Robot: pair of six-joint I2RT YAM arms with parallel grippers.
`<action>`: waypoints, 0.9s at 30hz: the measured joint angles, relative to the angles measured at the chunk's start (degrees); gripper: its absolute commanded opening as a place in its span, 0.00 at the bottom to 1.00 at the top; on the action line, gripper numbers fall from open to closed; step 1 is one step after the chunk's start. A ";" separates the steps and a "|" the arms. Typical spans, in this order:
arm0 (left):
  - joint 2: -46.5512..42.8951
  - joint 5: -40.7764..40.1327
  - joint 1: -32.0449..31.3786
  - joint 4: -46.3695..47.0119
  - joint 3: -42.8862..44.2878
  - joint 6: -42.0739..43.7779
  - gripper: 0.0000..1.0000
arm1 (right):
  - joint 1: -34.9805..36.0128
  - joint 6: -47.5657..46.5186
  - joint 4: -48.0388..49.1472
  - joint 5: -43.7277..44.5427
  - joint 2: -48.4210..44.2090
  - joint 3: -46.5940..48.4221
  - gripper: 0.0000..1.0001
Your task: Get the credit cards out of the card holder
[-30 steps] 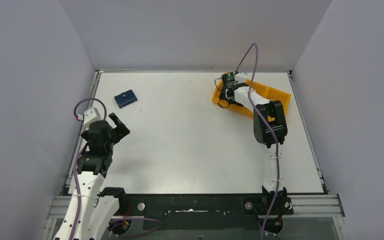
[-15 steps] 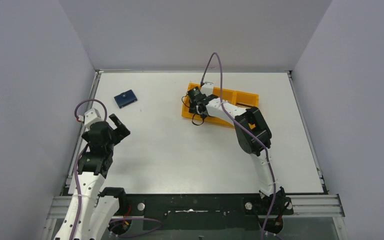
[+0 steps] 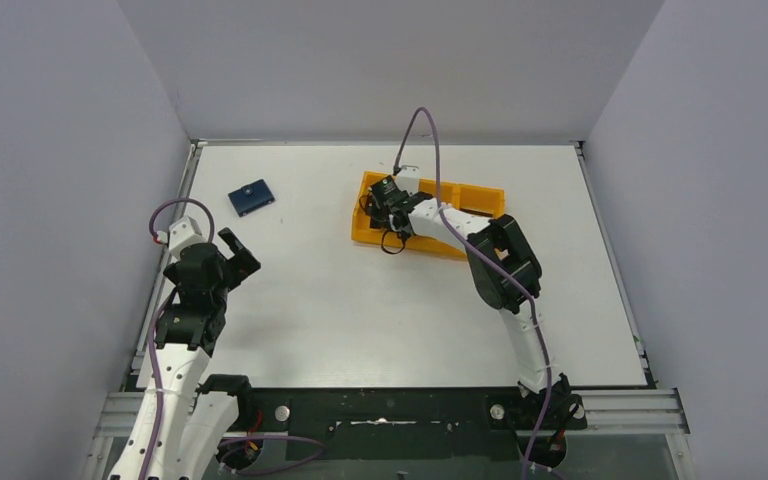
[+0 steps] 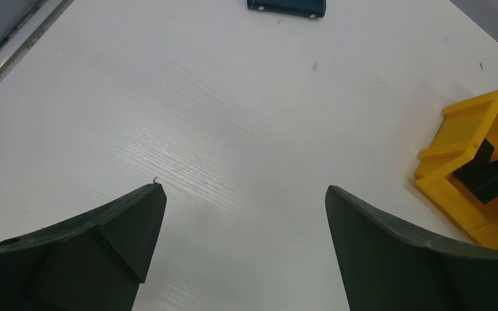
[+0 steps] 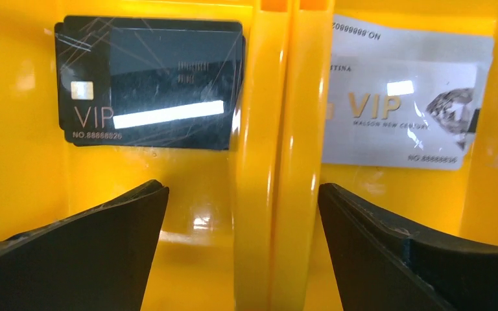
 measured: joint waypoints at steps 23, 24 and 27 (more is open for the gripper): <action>0.59 0.20 0.00 0.00 0.00 0.00 0.97 | -2.75 -9.27 4.94 -3.45 0.24 -0.85 0.94; 0.59 0.22 0.00 0.00 0.00 0.00 0.97 | -2.16 -9.20 4.92 -3.43 0.24 -0.85 0.94; 0.59 0.24 0.00 0.00 0.00 0.00 0.97 | -0.02 -8.66 4.66 -3.08 0.22 -0.85 0.93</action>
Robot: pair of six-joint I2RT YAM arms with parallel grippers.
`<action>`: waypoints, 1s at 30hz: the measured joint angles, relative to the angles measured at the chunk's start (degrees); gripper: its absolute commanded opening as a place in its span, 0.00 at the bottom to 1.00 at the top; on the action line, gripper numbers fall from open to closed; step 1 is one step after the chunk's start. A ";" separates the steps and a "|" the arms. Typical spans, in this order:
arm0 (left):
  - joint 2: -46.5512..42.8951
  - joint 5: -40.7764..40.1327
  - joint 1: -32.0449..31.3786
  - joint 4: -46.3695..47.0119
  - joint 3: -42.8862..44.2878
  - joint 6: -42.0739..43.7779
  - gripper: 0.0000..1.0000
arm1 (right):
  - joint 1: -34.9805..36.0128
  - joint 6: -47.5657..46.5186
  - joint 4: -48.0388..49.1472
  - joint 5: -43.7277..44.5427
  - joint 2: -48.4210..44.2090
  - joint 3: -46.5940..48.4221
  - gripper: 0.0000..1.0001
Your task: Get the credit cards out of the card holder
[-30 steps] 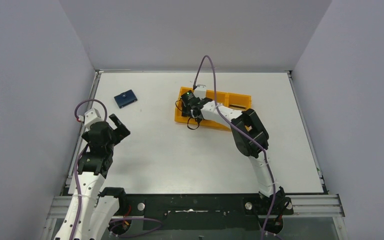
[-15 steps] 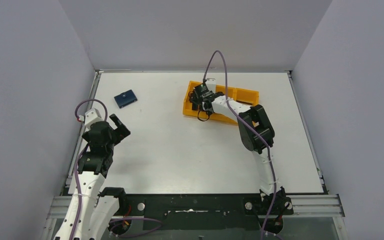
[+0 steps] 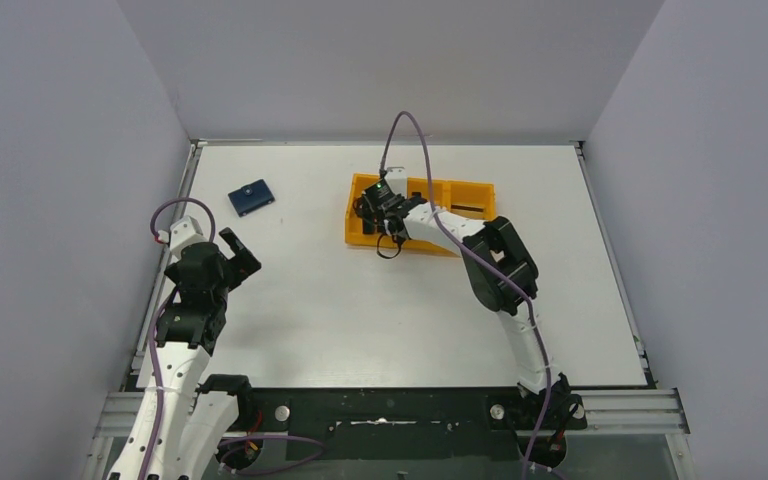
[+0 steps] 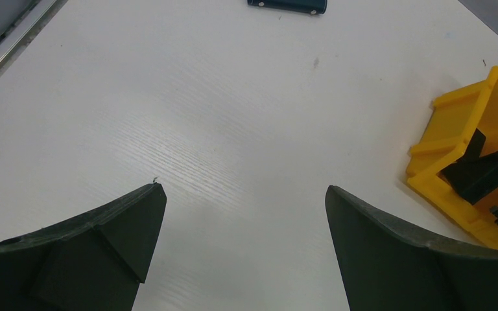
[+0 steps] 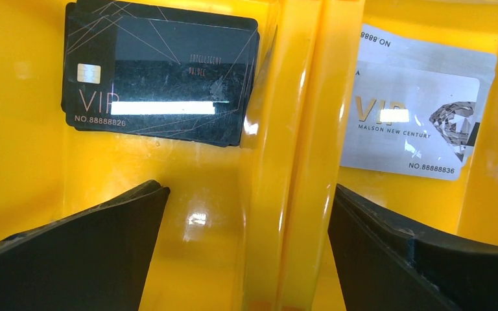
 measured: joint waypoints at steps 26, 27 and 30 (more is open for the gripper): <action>18.23 1.92 0.35 2.86 8.39 0.24 0.97 | 5.64 -2.82 -4.68 0.15 -17.99 -5.97 0.98; 20.28 1.90 0.68 3.72 9.88 0.22 0.97 | 5.44 -3.21 -4.42 0.02 -19.37 -6.19 0.98; 28.68 1.92 2.60 7.39 15.45 0.02 0.94 | 5.03 -4.15 -2.67 -0.74 -24.59 -8.59 0.98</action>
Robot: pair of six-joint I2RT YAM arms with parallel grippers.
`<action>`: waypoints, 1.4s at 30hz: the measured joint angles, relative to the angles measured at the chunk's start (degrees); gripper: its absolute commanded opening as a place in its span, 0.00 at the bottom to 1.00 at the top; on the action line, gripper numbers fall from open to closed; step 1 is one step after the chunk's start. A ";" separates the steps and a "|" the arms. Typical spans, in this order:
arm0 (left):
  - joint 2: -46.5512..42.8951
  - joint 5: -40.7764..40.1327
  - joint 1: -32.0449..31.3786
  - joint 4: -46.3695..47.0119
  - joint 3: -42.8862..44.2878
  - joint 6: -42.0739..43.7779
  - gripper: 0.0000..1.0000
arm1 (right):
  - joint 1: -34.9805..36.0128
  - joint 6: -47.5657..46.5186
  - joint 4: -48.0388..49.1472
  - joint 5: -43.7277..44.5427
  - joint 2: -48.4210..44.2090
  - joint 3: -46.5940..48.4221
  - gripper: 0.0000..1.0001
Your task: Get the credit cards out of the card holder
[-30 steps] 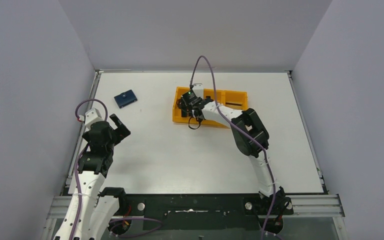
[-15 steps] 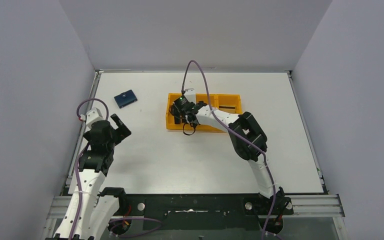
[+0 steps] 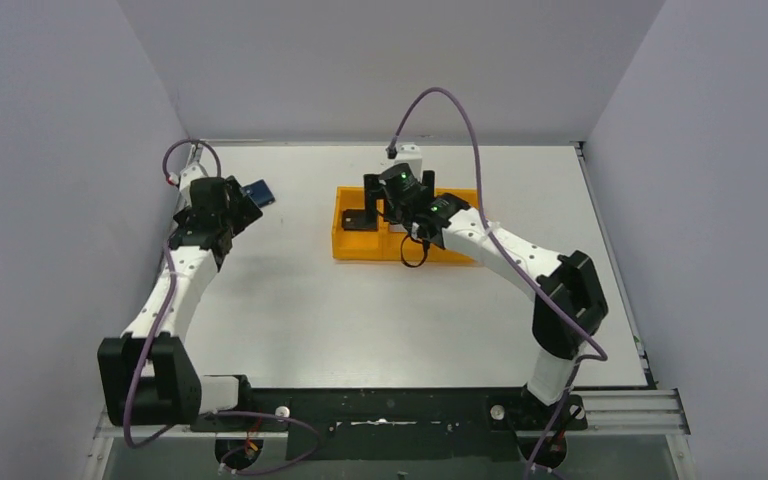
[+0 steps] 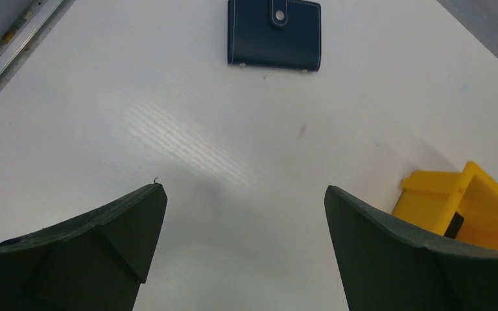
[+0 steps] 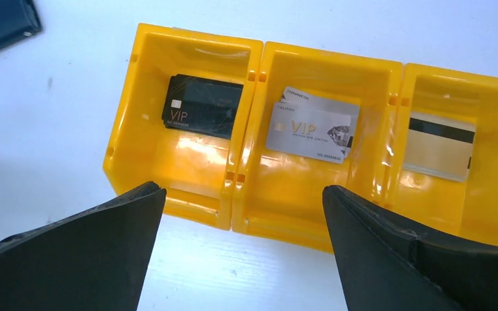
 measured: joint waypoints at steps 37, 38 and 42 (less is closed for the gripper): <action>56.24 2.95 5.53 2.93 40.54 6.64 0.36 | -6.80 4.94 -3.15 -7.17 -34.07 -30.10 0.98; 55.69 2.93 5.31 2.93 39.76 6.97 0.36 | -6.82 5.11 -3.19 -7.34 -34.03 -30.16 0.98; 51.08 2.97 3.85 3.32 33.09 7.30 0.36 | -6.86 6.01 -3.28 -7.85 -34.03 -30.38 0.98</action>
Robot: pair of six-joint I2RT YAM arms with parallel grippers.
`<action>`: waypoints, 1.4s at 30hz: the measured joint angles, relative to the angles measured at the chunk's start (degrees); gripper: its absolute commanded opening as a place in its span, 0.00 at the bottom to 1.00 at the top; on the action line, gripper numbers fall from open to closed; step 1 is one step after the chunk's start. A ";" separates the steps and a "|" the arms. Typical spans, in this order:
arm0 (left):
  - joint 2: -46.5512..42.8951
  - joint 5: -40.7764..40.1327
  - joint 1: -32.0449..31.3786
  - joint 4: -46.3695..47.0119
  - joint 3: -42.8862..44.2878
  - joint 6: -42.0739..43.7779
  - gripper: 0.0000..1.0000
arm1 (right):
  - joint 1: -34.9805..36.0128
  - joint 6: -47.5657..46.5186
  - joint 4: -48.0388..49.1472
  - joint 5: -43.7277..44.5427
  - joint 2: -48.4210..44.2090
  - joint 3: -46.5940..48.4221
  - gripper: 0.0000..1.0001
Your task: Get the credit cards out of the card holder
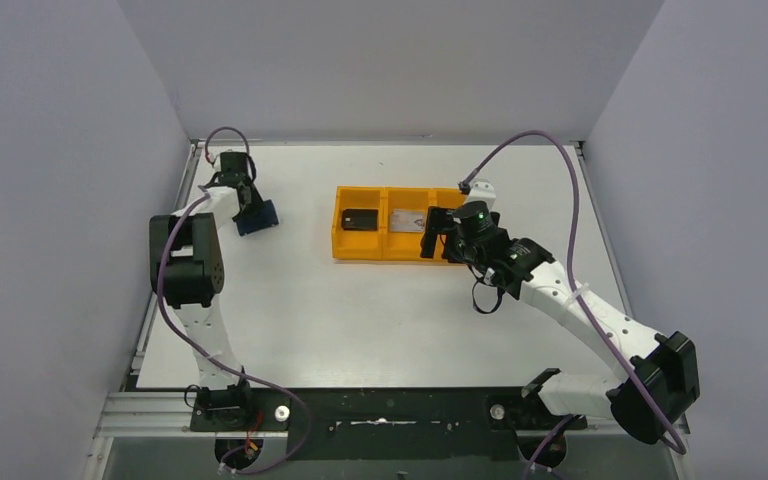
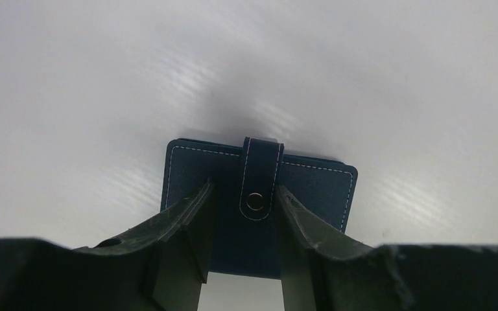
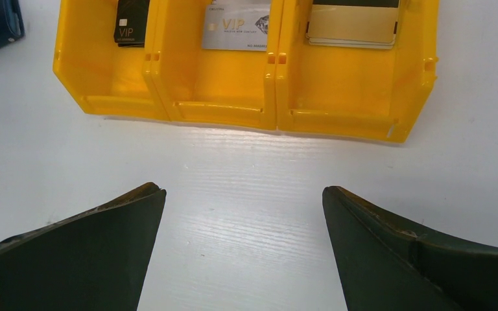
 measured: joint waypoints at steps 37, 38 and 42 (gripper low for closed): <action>-35.50 -1.95 -62.31 -6.51 -34.88 -5.60 0.68 | -0.31 9.49 7.76 -1.97 -16.96 -23.69 0.99; -35.85 -2.67 -62.93 -6.36 -34.45 -5.49 0.70 | -0.31 9.75 8.37 -2.49 -19.10 -25.64 1.00; -40.92 -6.36 -62.77 -6.75 -34.91 -6.67 0.80 | -0.28 10.62 11.89 -6.25 -24.81 -31.01 0.94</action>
